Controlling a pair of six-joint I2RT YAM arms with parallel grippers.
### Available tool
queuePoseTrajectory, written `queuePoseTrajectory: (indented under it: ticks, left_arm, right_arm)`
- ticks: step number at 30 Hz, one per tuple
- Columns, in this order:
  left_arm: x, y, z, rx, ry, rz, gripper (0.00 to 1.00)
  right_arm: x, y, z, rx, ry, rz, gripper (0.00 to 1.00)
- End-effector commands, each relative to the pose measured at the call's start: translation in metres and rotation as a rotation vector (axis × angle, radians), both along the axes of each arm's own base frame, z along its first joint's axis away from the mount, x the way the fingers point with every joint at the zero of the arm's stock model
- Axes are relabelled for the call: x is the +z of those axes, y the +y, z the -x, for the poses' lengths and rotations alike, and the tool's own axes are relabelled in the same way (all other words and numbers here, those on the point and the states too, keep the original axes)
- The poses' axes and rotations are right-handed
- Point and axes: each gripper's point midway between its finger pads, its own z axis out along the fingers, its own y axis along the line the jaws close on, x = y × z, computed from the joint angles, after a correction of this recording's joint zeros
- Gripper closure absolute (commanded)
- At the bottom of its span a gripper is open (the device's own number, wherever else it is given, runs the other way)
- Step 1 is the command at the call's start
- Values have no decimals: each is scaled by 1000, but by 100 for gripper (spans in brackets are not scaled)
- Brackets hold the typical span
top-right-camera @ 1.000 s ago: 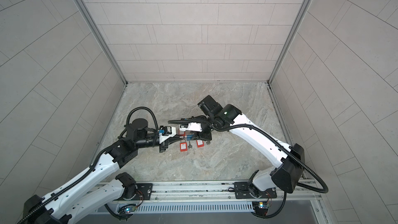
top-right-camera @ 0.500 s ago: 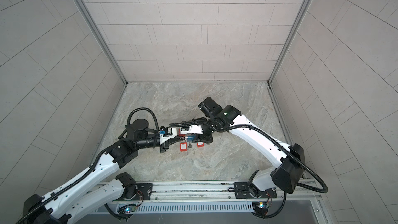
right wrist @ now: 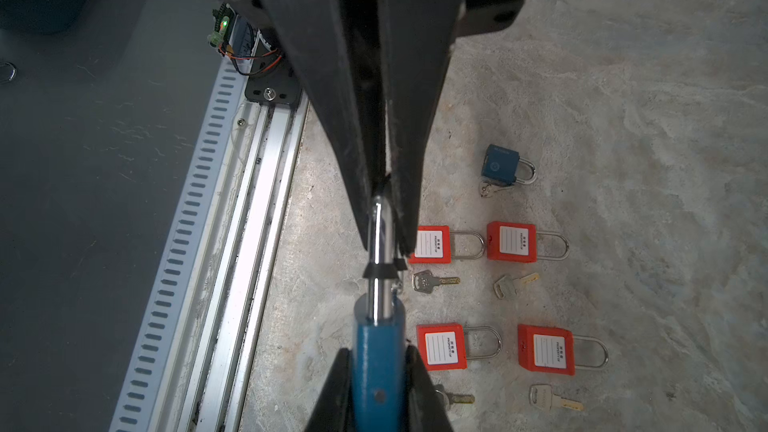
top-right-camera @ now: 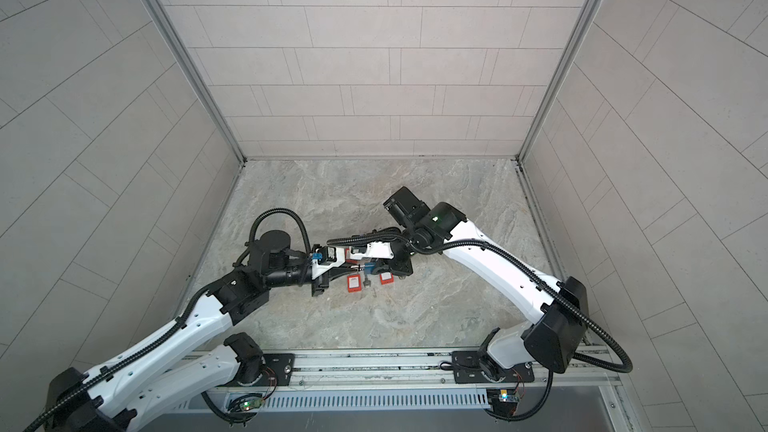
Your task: Lock with the key
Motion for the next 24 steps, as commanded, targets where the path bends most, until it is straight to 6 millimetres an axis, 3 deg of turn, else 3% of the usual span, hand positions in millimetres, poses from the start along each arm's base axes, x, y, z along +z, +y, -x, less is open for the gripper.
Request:
queuePoseTrajectory:
  ticks: [1, 8, 15, 24]
  left_arm:
    - [26, -9, 0, -22, -64, 75, 100]
    - [21, -18, -3, -27, -16, 101, 100]
    - [20, -24, -4, -36, 16, 121, 100]
    - [19, -32, -7, -39, 57, 162, 100]
  right_arm:
    - [15, 4, 6, 46, -30, -59, 92]
    - [30, 18, 3, 45, -62, -158, 94]
    - [22, 18, -9, 17, -144, -126, 98]
    - [30, 22, 0, 51, -122, -174, 98]
